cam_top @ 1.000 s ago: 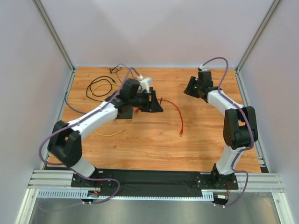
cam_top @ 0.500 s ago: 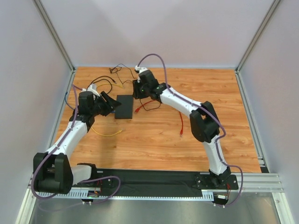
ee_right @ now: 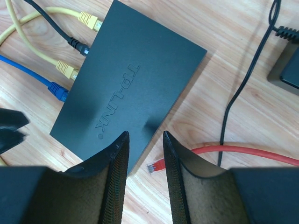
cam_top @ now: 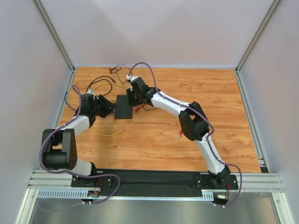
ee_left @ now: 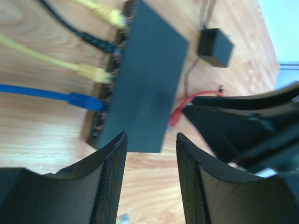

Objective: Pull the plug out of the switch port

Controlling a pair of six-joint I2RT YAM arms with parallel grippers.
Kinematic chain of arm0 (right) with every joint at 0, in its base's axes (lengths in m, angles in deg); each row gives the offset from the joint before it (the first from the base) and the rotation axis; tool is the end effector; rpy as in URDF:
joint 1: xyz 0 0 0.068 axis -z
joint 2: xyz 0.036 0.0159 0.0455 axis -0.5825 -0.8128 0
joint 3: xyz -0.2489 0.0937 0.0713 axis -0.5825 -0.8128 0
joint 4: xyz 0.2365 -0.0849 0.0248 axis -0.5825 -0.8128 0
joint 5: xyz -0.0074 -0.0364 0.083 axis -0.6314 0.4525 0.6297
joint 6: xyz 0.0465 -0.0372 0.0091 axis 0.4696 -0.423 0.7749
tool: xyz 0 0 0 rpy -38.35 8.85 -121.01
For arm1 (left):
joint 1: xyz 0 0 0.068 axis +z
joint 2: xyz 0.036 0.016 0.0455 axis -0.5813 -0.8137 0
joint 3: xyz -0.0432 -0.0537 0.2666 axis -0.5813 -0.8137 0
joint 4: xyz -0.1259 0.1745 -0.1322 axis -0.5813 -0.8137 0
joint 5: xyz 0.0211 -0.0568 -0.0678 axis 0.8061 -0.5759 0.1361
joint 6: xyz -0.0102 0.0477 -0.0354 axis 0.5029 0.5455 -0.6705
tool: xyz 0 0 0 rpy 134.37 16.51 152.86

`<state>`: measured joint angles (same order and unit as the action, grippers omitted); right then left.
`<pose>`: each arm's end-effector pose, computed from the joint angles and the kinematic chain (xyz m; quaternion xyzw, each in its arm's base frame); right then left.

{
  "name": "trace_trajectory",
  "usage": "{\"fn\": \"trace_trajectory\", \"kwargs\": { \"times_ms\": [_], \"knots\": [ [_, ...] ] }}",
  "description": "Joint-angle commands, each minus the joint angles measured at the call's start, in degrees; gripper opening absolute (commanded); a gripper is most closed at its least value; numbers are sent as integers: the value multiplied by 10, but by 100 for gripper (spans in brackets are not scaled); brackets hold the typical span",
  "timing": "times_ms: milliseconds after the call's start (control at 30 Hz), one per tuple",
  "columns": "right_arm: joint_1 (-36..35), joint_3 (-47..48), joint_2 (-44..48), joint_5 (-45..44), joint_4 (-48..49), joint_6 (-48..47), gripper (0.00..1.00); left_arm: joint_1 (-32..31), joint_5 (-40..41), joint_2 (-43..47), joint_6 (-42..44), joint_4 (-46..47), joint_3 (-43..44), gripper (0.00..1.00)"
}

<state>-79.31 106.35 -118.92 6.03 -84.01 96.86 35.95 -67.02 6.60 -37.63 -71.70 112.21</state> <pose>0.3829 0.3678 0.1907 -0.2280 0.8973 0.2020 0.3196 0.2946 -0.0128 0.1963 -0.2982 0.8256 -0.3265 0.3504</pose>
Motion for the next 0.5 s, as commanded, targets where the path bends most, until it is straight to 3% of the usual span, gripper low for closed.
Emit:
{"fn": "trace_trajectory", "kwargs": {
  "times_ms": [0,200,467],
  "knots": [
    [2,17,1,-3,6,-17,37,7,-7,-22,18,53,-5,54],
    [3,14,3,-7,7,-23,37,7,-10,-79,48,24,27,47],
    [9,2,13,-5,11,-26,38,7,-13,-100,57,23,32,47]
  ]
}}
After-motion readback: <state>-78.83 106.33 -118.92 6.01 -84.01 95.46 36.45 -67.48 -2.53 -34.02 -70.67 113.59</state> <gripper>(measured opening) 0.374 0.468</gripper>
